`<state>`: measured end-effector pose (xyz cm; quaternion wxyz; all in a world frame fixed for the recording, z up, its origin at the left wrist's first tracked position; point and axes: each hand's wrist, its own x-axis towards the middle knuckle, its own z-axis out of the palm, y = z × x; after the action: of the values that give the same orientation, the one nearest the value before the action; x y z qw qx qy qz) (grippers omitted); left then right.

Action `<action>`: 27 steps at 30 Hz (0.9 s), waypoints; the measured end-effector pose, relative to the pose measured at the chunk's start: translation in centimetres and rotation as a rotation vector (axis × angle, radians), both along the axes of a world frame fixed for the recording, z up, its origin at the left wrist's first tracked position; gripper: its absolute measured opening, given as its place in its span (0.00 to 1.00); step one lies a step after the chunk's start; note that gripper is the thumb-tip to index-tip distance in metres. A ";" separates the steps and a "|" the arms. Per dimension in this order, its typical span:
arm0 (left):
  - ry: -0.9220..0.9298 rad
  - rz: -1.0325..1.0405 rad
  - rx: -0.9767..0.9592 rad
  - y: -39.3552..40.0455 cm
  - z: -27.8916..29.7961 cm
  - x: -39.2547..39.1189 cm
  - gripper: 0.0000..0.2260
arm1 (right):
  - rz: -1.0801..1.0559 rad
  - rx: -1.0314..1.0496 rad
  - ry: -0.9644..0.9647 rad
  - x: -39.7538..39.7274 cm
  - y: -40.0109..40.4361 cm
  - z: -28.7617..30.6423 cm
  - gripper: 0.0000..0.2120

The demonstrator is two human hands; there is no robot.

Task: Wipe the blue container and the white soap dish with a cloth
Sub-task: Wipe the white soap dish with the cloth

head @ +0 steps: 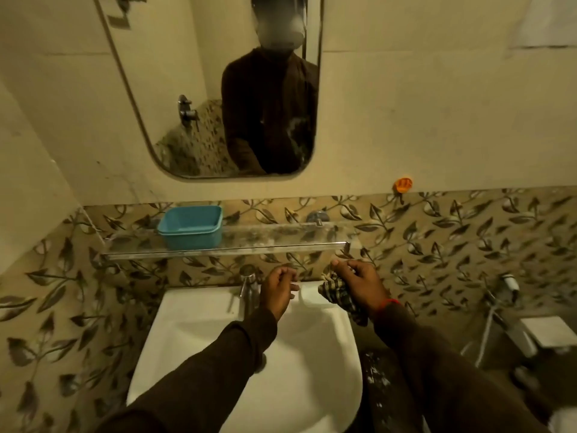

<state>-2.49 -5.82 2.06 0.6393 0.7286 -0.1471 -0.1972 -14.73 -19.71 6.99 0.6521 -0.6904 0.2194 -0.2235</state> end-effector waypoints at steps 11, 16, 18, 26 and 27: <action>-0.204 -0.205 0.618 -5.8 -6.0 1.1 0.22 | -0.262 0.165 0.182 -0.8 -5.4 -7.2 0.16; -0.351 -0.356 0.887 -6.9 -8.7 2.5 0.35 | -0.286 0.207 0.242 -1.3 -6.5 -9.7 0.18; -0.410 -0.375 0.937 -7.4 -10.0 2.9 0.39 | -0.289 0.223 0.265 -1.5 -7.0 -10.5 0.18; -0.443 -0.289 0.886 -7.5 -12.7 3.4 0.41 | -0.174 0.269 0.323 -1.7 -7.5 -11.6 0.18; -0.438 -0.274 0.859 -7.3 -12.7 3.4 0.41 | -0.166 0.265 0.324 -1.6 -7.4 -11.5 0.18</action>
<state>0.86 -13.10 -10.60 0.2037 0.9243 -0.2777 -0.1643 -16.36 -27.16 -4.53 0.6725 -0.6053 0.4050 -0.1318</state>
